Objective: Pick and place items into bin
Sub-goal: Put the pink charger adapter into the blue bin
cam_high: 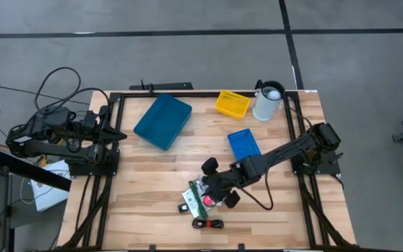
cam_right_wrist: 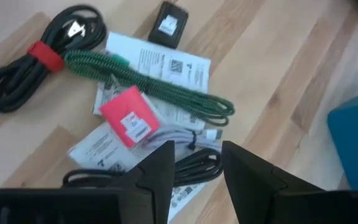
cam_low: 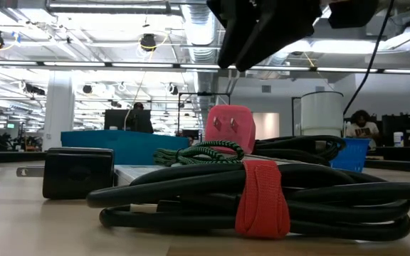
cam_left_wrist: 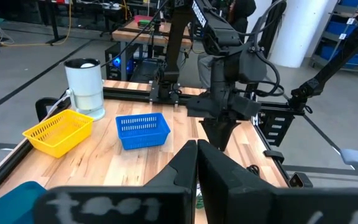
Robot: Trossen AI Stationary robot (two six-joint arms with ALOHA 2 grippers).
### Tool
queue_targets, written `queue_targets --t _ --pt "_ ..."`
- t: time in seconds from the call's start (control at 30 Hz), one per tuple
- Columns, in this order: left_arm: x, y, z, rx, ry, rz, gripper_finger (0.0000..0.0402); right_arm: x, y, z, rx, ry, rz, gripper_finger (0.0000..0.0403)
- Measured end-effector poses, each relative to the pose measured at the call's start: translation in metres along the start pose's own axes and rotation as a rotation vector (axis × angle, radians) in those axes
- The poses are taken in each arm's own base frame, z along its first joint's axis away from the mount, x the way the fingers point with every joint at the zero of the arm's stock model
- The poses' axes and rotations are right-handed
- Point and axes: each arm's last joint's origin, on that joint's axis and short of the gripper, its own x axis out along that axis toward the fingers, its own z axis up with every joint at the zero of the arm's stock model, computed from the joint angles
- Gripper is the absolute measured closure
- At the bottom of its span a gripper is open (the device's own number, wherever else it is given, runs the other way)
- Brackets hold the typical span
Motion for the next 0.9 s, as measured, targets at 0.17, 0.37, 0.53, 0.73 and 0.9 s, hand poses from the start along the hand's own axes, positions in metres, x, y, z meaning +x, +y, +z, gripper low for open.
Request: queue_targets --t 0.17,0.37,0.53,0.73,0.9 --pt "0.0 0.0 0.0 0.0 0.0 0.0 0.0401 0.0 0.0 0.0 -0.08 -0.001 0.0 0.0262" --pt "0.0 0.001 0.0 0.0 -0.003 0.028 0.0401 0.0 0.002 0.001 -0.108 -0.001 0.004 0.0229" --pt "0.0 0.002 0.0 0.0 -0.006 0.052 0.0401 -0.001 0.008 0.003 -0.123 -0.003 0.012 0.0201" --pt "0.0 0.002 0.0 0.0 -0.006 0.053 0.0401 -0.002 0.014 0.006 -0.151 -0.006 0.021 0.0183" --pt "0.0 0.002 0.0 0.0 -0.006 0.053 0.0401 -0.003 0.019 0.005 -0.196 0.013 0.039 0.0188"
